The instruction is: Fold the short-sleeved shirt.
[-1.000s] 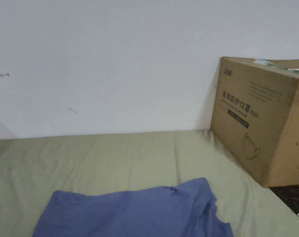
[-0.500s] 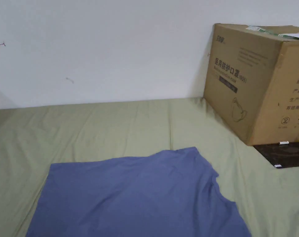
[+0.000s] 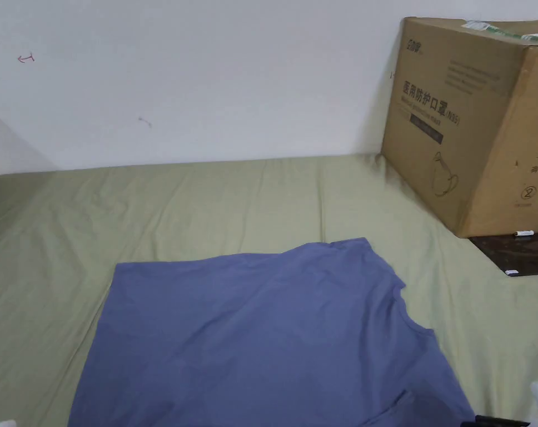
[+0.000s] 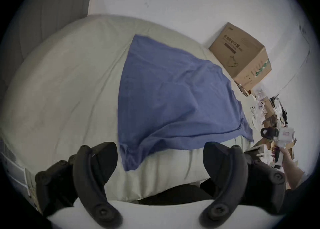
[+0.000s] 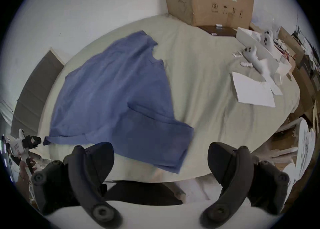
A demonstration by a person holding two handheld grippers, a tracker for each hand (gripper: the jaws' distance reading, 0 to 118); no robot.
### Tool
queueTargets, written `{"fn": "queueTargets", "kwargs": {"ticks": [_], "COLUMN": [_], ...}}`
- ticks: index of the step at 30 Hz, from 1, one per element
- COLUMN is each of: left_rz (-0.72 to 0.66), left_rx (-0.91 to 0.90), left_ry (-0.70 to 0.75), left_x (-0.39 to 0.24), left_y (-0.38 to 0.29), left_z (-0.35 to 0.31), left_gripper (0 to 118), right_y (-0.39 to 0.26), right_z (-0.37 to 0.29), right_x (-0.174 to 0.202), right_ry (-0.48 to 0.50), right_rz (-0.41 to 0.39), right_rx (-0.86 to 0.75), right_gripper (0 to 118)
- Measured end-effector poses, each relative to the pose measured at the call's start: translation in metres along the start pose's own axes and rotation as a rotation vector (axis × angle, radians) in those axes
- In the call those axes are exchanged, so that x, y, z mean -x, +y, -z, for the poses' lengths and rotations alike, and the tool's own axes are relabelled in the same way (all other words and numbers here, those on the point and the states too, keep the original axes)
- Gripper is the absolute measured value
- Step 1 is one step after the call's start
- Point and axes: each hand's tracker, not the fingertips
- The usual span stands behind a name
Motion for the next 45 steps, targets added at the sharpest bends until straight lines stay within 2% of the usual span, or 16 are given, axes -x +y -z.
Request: {"fn": "queueTargets", "kwargs": {"ticks": [6, 8, 9, 10, 16, 17, 19, 20, 27, 29, 31, 36, 38, 40, 41, 45], "left_rz": [-0.022, -0.043, -0.048, -0.042, 0.01, 0.017, -0.005, -0.043, -0.087, -0.028, 0.07, 0.003, -0.05, -0.054, -0.051, -0.045], "left_rx": [-0.034, -0.122, -0.151, -0.173, 0.066, 0.1, 0.096, 0.123, 0.222, 0.306, 0.326, 0.205, 0.154, 0.133, 0.127, 0.1], "left_ry": [-0.018, 0.032, 0.064, 0.113, 0.259, 0.269, 0.264, 0.289, 0.283, 0.235, 0.268, 0.255, 0.225, 0.213, 0.21, 0.213], "left_x": [-0.032, -0.046, -0.049, -0.053, -0.026, -0.021, -0.01, -0.002, 0.004, -0.003, -0.018, -0.015, -0.013, -0.013, -0.016, -0.029], "left_y": [0.019, 0.022, 0.023, 0.024, 0.043, 0.042, 0.037, 0.033, 0.023, 0.017, 0.009, 0.009, 0.011, 0.011, 0.011, 0.014], "left_z": [-0.039, -0.059, -0.065, -0.069, -0.039, -0.029, -0.015, -0.001, 0.045, 0.055, 0.059, 0.034, 0.021, 0.011, 0.008, -0.002], "left_gripper": [91, 39, 0, 0, 0, 5, 85, 111, 112, 89, 15, 6, 6, 6, 6, 5], "right_y": [0.022, 0.027, 0.029, 0.03, 0.033, 0.032, 0.028, 0.025, 0.014, 0.013, 0.011, 0.009, 0.009, 0.009, 0.008, 0.008], "right_z": [-0.031, -0.042, -0.047, -0.051, -0.059, -0.057, -0.055, -0.053, -0.039, -0.035, -0.032, -0.026, -0.02, -0.01, -0.001, 0.038], "right_x": [0.024, 0.033, 0.037, 0.041, 0.062, 0.064, 0.065, 0.063, 0.046, 0.04, 0.036, 0.025, 0.021, 0.017, 0.015, -0.004], "right_ry": [0.088, 0.129, 0.14, 0.14, 0.136, 0.129, 0.122, 0.125, 0.157, 0.152, 0.147, 0.101, 0.052, 0.016, -0.013, -0.095], "right_rz": [0.02, 0.02, 0.019, 0.021, -0.023, -0.036, -0.042, -0.036, 0.073, 0.091, 0.103, 0.068, 0.016, -0.028, -0.044, -0.098], "right_rx": [-0.102, -0.158, -0.182, -0.201, -0.204, -0.197, -0.187, -0.173, -0.091, -0.076, -0.065, -0.032, -0.002, 0.046, 0.095, 0.167], "right_gripper": [100, 63, 21, 0, 0, 0, 0, 0, 0, 0, 0, 0, 18, 104, 118, 117]}}
